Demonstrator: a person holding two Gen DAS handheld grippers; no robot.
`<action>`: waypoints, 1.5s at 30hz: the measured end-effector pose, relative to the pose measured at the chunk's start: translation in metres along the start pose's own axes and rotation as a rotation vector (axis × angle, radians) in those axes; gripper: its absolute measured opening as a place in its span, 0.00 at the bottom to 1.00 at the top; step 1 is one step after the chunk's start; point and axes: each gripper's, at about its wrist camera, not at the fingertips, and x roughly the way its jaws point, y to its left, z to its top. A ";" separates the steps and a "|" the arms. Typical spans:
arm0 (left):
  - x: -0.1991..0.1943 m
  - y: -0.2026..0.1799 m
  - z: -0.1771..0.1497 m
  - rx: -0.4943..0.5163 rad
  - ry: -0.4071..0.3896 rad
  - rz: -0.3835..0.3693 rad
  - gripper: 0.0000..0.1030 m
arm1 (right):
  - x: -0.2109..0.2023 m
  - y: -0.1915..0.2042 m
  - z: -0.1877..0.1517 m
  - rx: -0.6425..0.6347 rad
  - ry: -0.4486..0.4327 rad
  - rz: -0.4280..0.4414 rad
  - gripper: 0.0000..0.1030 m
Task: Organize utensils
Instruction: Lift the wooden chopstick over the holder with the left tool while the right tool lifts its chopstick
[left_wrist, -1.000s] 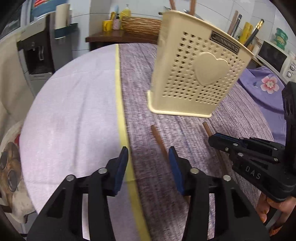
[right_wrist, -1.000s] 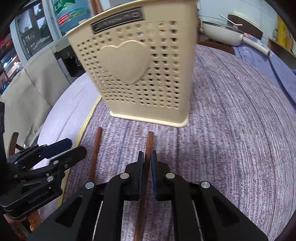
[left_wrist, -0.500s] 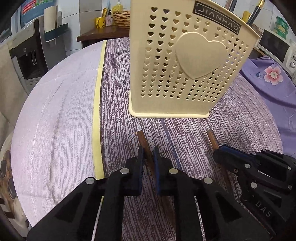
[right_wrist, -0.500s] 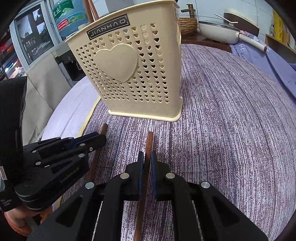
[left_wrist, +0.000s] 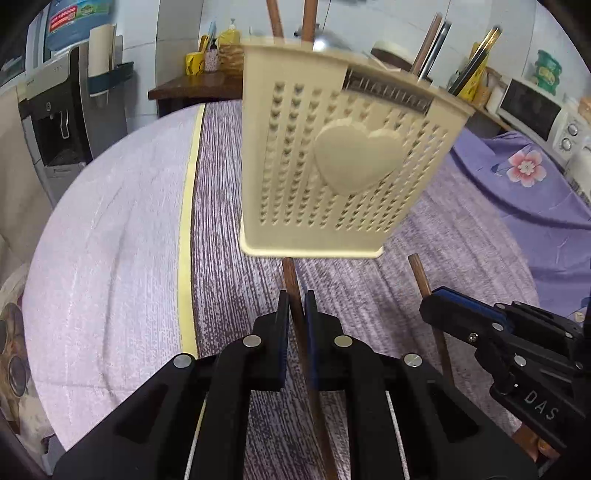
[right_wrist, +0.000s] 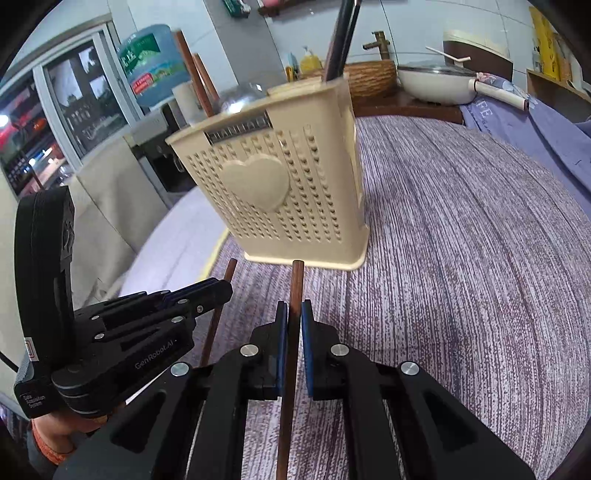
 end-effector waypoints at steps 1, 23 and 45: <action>-0.007 0.000 0.003 -0.001 -0.015 -0.009 0.08 | -0.006 0.001 0.002 0.001 -0.016 0.014 0.07; -0.146 -0.016 0.036 0.058 -0.265 -0.124 0.07 | -0.108 0.041 0.044 -0.141 -0.257 0.107 0.07; -0.184 -0.020 0.097 0.113 -0.383 -0.087 0.03 | -0.129 0.065 0.105 -0.216 -0.329 0.042 0.07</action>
